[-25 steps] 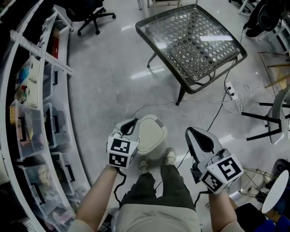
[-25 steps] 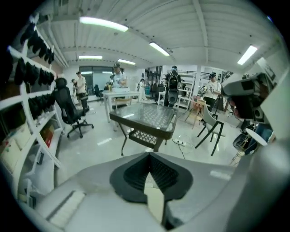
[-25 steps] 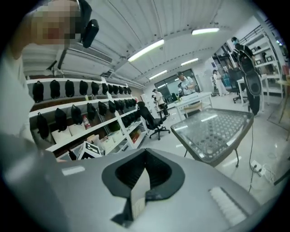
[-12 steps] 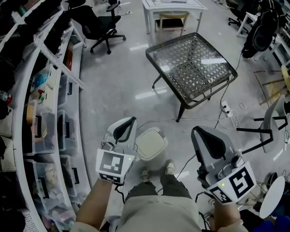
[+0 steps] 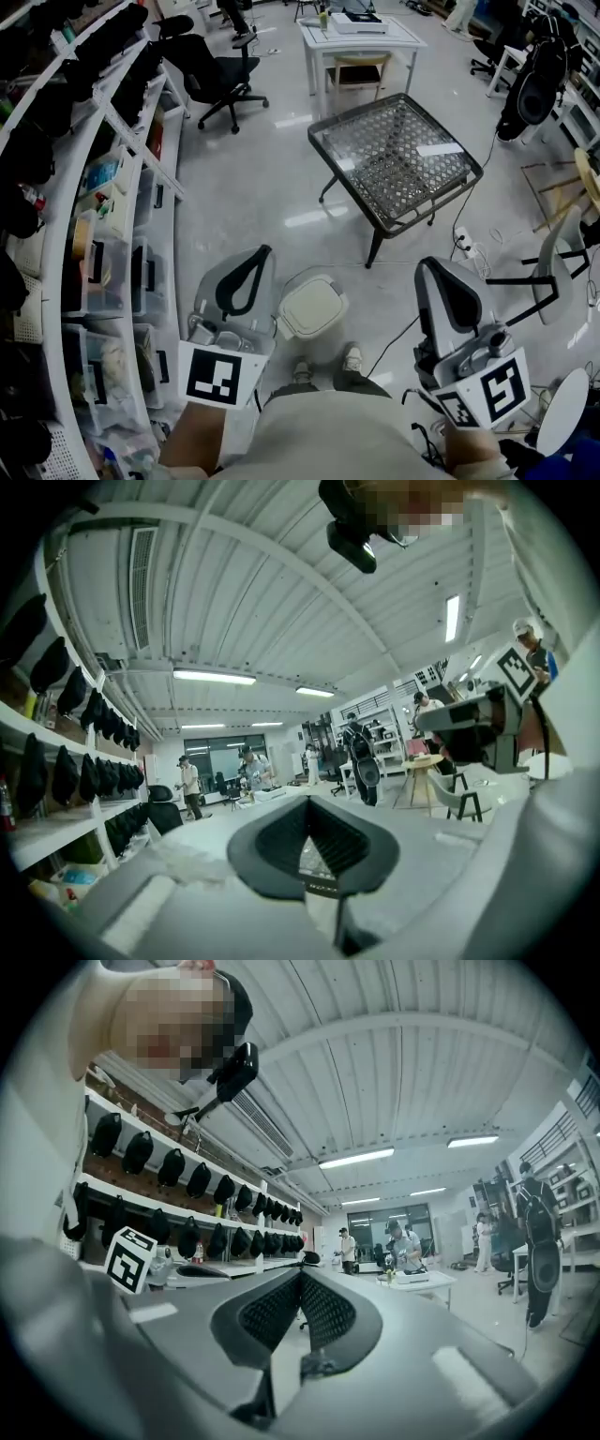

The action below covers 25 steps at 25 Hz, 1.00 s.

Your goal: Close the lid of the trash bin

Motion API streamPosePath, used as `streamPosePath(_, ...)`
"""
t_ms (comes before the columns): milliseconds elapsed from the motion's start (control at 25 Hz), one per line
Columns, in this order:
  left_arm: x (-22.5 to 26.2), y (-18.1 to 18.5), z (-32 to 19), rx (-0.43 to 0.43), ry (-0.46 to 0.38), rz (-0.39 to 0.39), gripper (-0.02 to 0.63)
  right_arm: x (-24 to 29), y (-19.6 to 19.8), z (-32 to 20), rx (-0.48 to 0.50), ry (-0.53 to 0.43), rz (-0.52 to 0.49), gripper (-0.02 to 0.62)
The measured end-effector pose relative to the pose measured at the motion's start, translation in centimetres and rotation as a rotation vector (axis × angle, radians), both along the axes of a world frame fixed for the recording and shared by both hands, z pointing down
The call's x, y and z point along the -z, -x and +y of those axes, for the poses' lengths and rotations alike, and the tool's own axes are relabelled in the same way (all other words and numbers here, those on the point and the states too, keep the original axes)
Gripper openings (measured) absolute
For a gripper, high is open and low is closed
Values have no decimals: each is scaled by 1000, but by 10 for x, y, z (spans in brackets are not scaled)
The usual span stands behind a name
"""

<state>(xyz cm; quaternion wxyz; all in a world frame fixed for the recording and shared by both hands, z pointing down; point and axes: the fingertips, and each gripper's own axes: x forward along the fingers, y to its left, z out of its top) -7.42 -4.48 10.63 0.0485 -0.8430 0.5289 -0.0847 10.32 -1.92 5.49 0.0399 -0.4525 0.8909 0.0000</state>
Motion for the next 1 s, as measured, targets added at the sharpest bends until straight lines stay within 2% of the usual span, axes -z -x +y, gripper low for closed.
streamPosePath(160,20,4,20,5,-62,-39,2,16,1,12,16,-46,-2,3)
streamPosePath(280,28,9,24,21,-82,-55,2,24,5,18,43,-67,23,3)
streamPosePath(440,33,10,25,18,-91,-40,2,27,10,18,54,-83,72,3)
streamPosePath(600,35,6,23,21,-106,-82,2,21,9,12,40,-88,96,3)
streamPosePath(680,33,4,20,24,-103,-98,2,18,8,8,45,-79,92,3)
streamPosePath(800,29,3,18,32,-70,-79,2,17,7,4,51,-72,87,3)
streamPosePath(1000,28,-6,11,22,-71,-97,2,13,-2,-5,39,-62,91,3)
